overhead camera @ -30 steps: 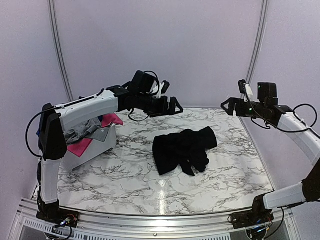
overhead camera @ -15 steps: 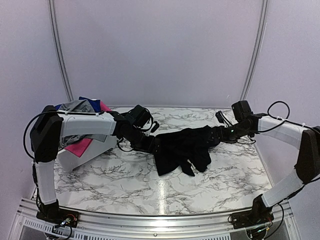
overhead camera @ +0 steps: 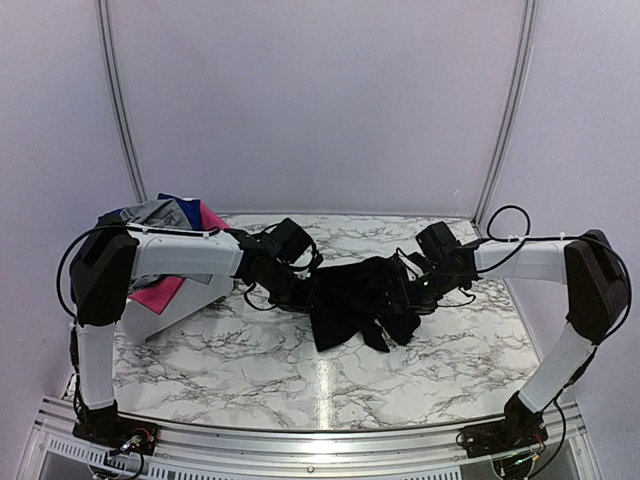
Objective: Fold and stack the mixed laundry pile
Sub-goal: Pick up the crumpled T-shirt from the center of the board.
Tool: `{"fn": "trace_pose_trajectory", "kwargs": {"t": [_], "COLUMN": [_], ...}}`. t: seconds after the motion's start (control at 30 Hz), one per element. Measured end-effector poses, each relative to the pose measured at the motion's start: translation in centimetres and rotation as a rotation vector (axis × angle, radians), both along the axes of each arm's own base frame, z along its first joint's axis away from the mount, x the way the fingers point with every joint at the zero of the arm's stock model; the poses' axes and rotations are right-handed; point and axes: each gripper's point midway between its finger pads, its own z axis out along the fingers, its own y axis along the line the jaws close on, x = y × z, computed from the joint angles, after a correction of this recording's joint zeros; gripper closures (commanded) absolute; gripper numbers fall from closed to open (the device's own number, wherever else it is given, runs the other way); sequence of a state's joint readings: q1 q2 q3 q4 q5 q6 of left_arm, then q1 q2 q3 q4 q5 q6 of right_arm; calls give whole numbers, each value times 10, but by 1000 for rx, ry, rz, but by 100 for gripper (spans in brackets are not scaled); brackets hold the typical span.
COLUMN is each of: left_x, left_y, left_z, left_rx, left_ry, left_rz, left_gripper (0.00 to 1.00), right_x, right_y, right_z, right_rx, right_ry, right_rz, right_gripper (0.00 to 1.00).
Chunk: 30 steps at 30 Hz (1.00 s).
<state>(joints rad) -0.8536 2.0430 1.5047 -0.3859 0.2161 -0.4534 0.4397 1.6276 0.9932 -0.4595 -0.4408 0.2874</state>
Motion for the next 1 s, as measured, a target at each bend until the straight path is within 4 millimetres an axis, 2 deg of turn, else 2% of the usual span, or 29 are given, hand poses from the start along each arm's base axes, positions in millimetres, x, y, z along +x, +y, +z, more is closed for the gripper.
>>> {"fn": "trace_pose_trajectory", "kwargs": {"t": [0.07, 0.13, 0.2, 0.23, 0.37, 0.47, 0.6, 0.7, 0.73, 0.8, 0.87, 0.93, 1.0], "left_x": [3, 6, 9, 10, 14, 17, 20, 25, 27, 30, 29, 24, 18], "left_y": [-1, -2, -2, -1, 3, 9, 20, 26, 28, 30, 30, 25, 18], "left_z": [3, 7, 7, 7, 13, 29, 63, 96, 107, 128, 140, 139, 126], "left_rx": [-4, -7, -7, -2, 6, 7, 19, 22, 20, 4, -15, -25, -16], "left_ry": [-7, -20, -27, -33, -55, -96, -178, -263, -291, -336, -360, -349, -325], "left_rz": [12, 18, 30, 33, 45, 43, 31, 28, 27, 22, 2, -22, -47], "left_gripper": [91, 100, 100, 100, 100, 100, 100, 100, 92, 65, 50, 36, 25], "right_x": [-2, 1, 5, 7, 16, 20, 30, 43, 47, 53, 57, 59, 59], "right_y": [3, 0, -3, -5, -16, -29, -59, -92, -101, -115, -120, -116, -112], "right_z": [-8, -14, -16, -16, -4, 20, 76, 129, 146, 177, 203, 224, 237], "right_rx": [-19, -45, -71, -83, -139, -165, -156, -146, -146, -140, -128, -100, -80], "right_ry": [15, 21, 17, 14, -29, -87, -211, -330, -368, -430, -487, -531, -557], "right_rz": [2, -19, -36, -47, -88, -122, -209, -298, -323, -358, -366, -349, -335], "right_gripper": [46, 67, 94, 100, 100, 100, 100, 100, 100, 100, 100, 100, 100]}}
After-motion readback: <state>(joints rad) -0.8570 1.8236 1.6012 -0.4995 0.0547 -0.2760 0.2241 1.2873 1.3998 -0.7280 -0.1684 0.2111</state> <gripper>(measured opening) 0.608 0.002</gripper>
